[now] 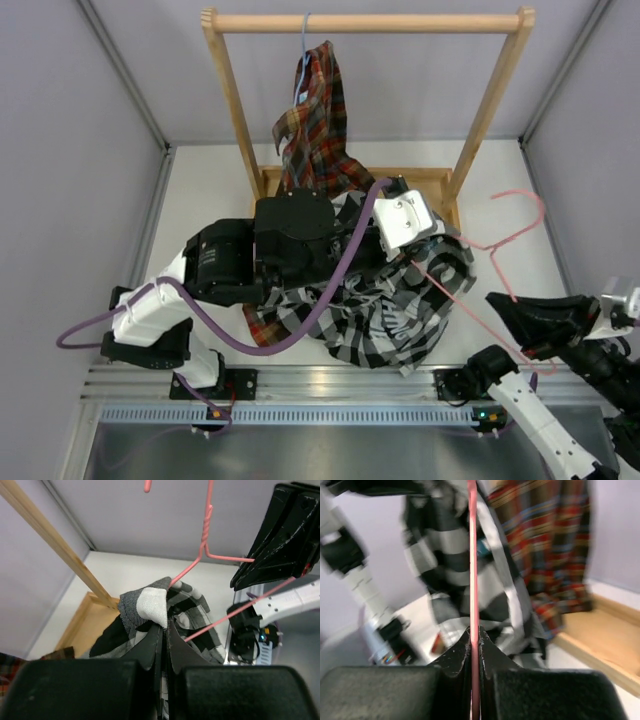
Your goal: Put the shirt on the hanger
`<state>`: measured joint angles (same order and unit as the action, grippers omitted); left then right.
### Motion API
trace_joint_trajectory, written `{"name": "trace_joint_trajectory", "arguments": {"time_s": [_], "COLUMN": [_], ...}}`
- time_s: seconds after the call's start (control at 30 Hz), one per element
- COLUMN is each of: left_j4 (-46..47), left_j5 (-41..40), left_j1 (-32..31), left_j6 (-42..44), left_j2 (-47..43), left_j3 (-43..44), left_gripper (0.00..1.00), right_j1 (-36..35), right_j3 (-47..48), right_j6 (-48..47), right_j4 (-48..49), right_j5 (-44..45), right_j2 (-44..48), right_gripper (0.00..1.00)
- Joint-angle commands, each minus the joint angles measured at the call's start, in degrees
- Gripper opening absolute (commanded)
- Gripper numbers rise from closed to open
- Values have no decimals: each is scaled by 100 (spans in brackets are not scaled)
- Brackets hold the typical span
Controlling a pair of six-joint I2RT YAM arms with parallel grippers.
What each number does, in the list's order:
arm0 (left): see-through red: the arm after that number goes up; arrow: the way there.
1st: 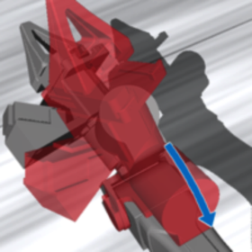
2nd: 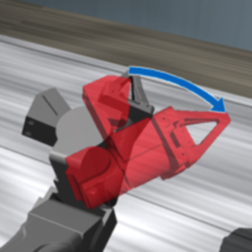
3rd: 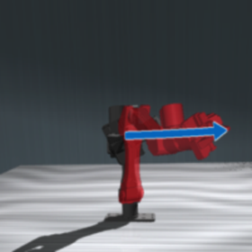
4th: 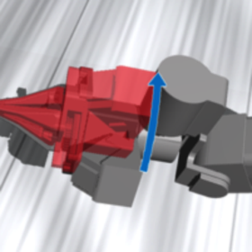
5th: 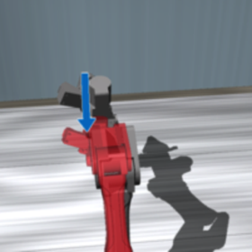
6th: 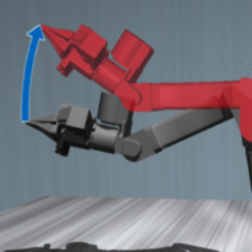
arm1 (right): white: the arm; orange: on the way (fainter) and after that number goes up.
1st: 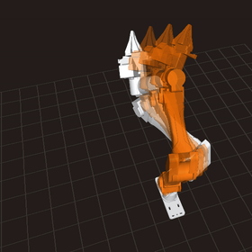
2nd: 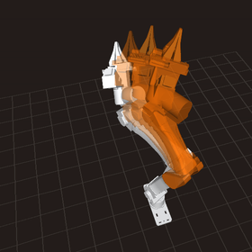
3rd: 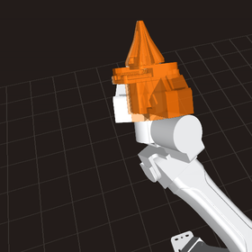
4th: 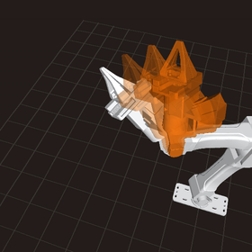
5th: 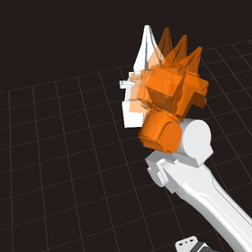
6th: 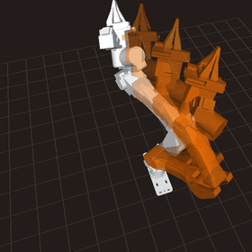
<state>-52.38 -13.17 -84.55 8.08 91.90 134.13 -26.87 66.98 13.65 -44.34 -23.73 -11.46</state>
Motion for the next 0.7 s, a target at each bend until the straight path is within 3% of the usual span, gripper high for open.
{"name": "trace_joint_trajectory", "arguments": {"time_s": [0.0, 0.13, 0.23, 0.37, 0.67], "left_j4": [1247, 2081, 2881, 2944, 2944], "left_j5": [-372, -931, -1459, -1672, -1628], "left_j1": [-96, -96, -96, -96, -96], "left_j6": [405, 589, 677, 984, 1161], "left_j2": [-155, -154, -138, 4, -1050], "left_j3": [114, -70, -518, -833, -2732], "left_gripper": [0, 0, 0, 0, 0], "right_j1": [129, 340, 349, 209, -160], "right_j3": [175, 323, 709, 1142, 746], "right_j6": [120, 86, -160, -485, -855], "right_j4": [206, 330, -126, -1189, -1314], "right_j5": [2421, 2839, 2006, 356, -948], "right_j2": [267, 593, 286, -530, -637], "right_gripper": [0, 0, 0, 0, 0]}}
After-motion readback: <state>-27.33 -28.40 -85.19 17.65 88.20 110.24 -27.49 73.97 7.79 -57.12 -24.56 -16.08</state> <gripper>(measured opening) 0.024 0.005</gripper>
